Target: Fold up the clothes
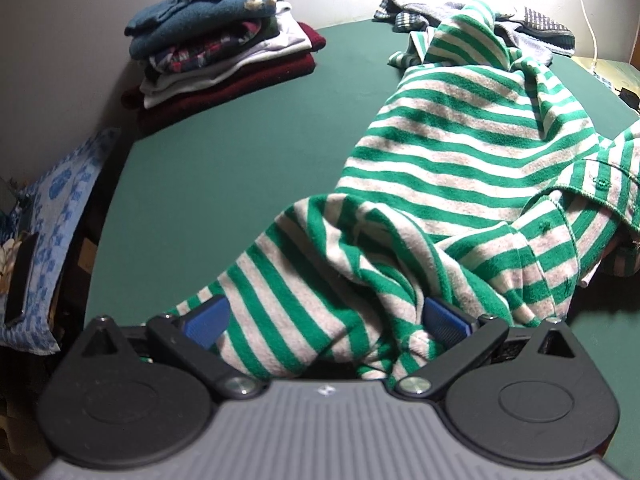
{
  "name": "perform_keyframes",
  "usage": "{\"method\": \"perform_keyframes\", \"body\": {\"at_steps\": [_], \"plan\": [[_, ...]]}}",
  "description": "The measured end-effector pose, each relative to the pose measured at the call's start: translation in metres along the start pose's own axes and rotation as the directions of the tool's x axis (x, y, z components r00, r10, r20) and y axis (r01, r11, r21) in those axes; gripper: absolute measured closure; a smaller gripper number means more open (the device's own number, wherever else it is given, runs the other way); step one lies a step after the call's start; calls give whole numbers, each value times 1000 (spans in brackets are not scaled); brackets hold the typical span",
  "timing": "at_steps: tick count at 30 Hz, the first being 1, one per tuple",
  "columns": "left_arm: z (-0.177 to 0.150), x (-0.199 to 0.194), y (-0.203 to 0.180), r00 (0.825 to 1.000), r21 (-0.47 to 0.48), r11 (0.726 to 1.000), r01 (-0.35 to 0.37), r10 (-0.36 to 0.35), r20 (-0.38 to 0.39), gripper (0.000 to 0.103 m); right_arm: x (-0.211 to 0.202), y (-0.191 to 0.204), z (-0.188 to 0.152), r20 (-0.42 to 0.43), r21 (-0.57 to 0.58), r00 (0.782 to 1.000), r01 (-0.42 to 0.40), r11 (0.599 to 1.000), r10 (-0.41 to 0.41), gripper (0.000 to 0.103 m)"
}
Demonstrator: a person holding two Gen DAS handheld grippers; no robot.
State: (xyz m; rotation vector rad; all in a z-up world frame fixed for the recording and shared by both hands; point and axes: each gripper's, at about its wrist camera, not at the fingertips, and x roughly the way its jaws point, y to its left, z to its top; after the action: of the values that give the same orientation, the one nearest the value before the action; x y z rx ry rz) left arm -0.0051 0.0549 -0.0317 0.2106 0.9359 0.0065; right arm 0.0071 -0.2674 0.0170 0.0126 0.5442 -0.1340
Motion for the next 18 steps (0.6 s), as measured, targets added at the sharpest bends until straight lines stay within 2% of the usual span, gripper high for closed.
{"method": "perform_keyframes", "body": {"at_steps": [3, 5, 7, 8, 11, 13, 15, 17, 18], "plan": [[-7, -9, 5, 999, 29, 1000, 9, -10, 34, 1, -21, -10, 10, 70, 48, 997, 14, 999, -17, 98], [-13, -14, 8, 998, 60, 998, -15, 12, 60, 1, -32, -12, 16, 116, 41, 993, 32, 999, -36, 98], [-18, -15, 11, 997, 100, 994, -42, 36, 69, 1, -32, -14, 19, 125, 17, 991, 52, 999, -54, 98], [-20, -14, 12, 997, 115, 992, -49, 41, 67, 1, -28, -16, 17, 115, 13, 991, 70, 997, -71, 98], [-25, -13, 16, 997, 147, 987, -57, 49, 60, 1, -8, -24, 4, -19, 15, 996, 91, 996, -91, 97], [-25, -13, 16, 998, 157, 987, -42, 33, 60, 1, -1, -29, -7, -87, 19, 991, 102, 995, -100, 89], [-27, -12, 9, 997, 190, 981, -48, 35, 69, 1, -6, -28, -13, -94, 9, 991, 97, 995, -96, 75], [-29, -9, 0, 998, 230, 972, -45, 32, 61, 1, -14, -27, -14, -92, 1, 994, 65, 998, -65, 66], [-29, -10, -4, 998, 246, 969, -29, 15, 58, 1, -20, -26, -13, -87, -1, 996, 36, 999, -36, 65]]}}
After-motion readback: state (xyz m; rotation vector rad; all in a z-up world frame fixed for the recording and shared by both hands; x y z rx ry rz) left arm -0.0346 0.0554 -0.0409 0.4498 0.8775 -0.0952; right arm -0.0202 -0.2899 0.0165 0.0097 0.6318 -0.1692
